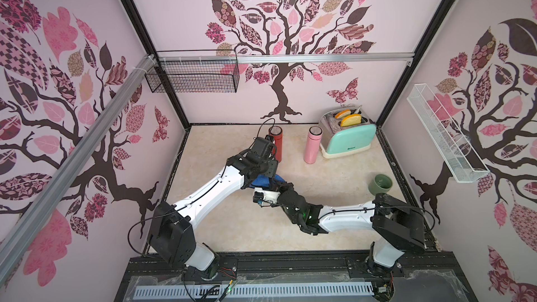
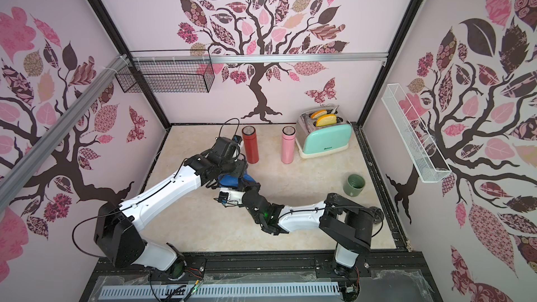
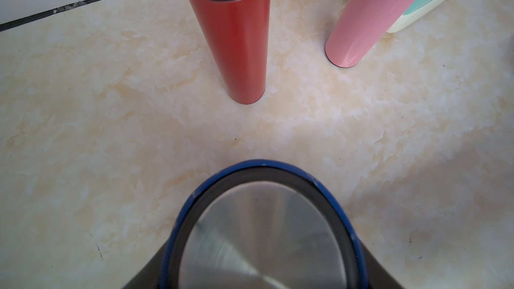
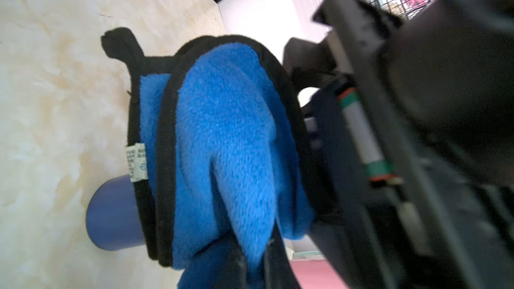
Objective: Wipe the surface of the thermos
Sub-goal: Wipe the dirt from the surface of the thermos.
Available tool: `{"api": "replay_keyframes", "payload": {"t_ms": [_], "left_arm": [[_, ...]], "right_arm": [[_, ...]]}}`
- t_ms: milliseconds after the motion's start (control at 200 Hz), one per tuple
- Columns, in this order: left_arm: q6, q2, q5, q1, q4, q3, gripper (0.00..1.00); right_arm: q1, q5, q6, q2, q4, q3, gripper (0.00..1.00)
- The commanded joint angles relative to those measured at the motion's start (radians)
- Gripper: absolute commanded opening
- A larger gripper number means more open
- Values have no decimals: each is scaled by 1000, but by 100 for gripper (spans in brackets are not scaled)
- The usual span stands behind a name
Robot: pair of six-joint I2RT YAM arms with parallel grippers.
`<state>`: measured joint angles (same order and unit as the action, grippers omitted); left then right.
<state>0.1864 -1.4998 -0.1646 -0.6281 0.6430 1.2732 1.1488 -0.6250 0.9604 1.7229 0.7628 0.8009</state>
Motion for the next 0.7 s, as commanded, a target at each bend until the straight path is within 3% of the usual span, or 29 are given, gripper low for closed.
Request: {"api": "replay_keyframes", "payload": {"t_ms": [0,230,555,695], "left_arm": [[7,7,37,-4,44,-23,0],[0,1,37,-5,44,-19,0],[-2,1,40,-4,44,-30,0],[1,10,43,-4,43,-39,0]], "right_arm": [[0,18,-92,78,22,-24,0],[-1,17,-132,171,32,-20,0],[-14,-65,-37,-30,-41,63,0],[-19,-83,-33,-49,-52,86,0]]}}
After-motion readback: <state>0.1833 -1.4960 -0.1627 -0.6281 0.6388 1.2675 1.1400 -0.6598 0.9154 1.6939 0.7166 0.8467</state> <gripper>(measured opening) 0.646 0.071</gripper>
